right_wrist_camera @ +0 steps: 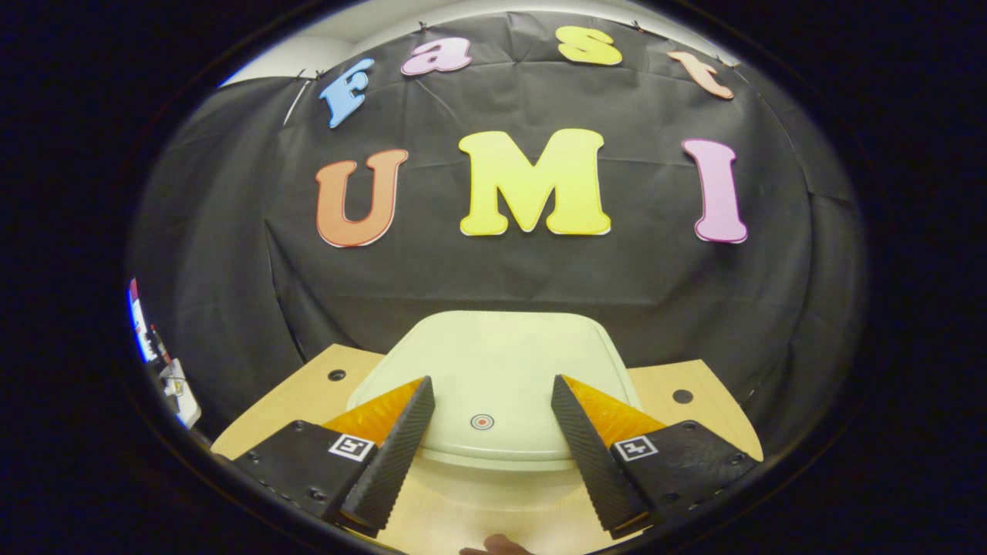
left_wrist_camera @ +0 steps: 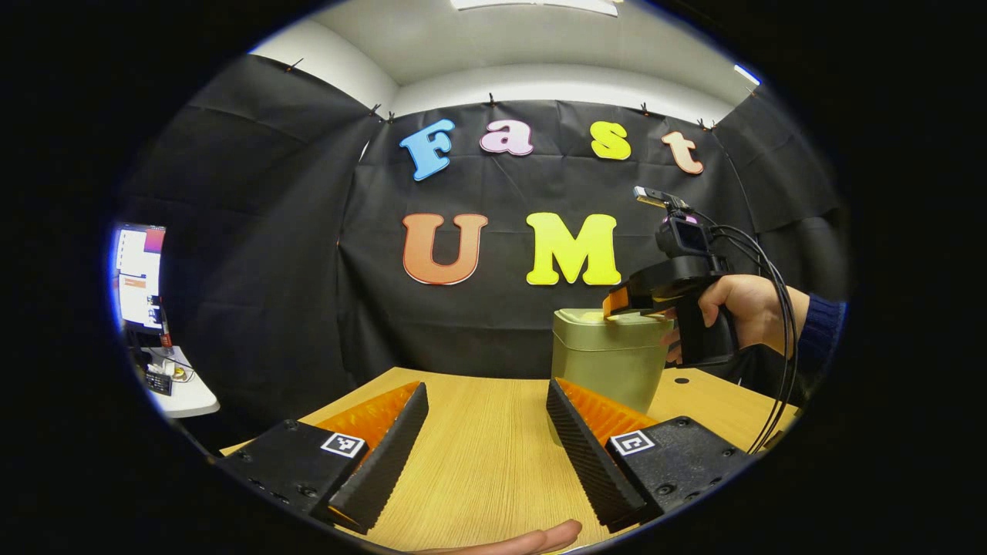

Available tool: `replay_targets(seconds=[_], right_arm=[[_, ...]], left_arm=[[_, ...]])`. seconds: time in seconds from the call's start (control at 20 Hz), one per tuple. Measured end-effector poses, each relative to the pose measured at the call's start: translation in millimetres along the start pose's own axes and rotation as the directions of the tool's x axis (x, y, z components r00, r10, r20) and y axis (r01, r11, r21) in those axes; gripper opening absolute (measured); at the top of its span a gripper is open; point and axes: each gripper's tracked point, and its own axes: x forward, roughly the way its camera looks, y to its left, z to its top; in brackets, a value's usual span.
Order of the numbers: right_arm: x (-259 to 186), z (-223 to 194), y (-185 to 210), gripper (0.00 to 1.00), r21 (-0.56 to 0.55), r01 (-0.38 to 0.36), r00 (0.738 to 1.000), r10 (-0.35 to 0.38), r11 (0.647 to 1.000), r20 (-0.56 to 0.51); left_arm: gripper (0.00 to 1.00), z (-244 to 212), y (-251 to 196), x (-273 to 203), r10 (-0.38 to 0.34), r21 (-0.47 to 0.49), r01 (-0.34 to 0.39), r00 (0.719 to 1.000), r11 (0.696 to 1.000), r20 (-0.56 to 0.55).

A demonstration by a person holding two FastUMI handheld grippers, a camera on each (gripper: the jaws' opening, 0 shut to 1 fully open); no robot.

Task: Press the lid of the desktop garbage bin to open it, pick up the crumpled paper on the desktop and throw it into the bin, then pick up the pop can on the desktop and drop it into the bin, and finally close the garbage bin lid.

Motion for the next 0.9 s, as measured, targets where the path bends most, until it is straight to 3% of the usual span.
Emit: replay_targets(seconds=[0.4,0.55,0.75,0.9], right_arm=[[-3.6,9.8,-1.1,0.95,0.007,0.045,0.997,-0.045,0.999,0.069],[-14.1,18.1,4.5,0.95,-0.015,0.03,0.995,-0.028,0.999,0.097],[-54.6,40.9,-12.0,0.97,-0.105,0.128,0.97,-0.103,0.986,0.22],[-100.1,47.0,-19.0,0.98,-0.093,0.128,0.95,-0.096,0.987,0.297]], left_arm=[[0.99,0.3,-0.3,-0.8,-0.001,0.002,0.001,1.0,1.0,0.005],[0.99,-3.0,1.7,1.7,0.004,-0.001,-0.004,1.0,1.0,-0.008],[0.99,-6.1,5.4,3.7,0.014,-0.005,-0.015,1.0,1.0,-0.016],[0.99,-5.3,2.7,2.3,0.015,-0.002,-0.015,1.0,1.0,-0.015]])
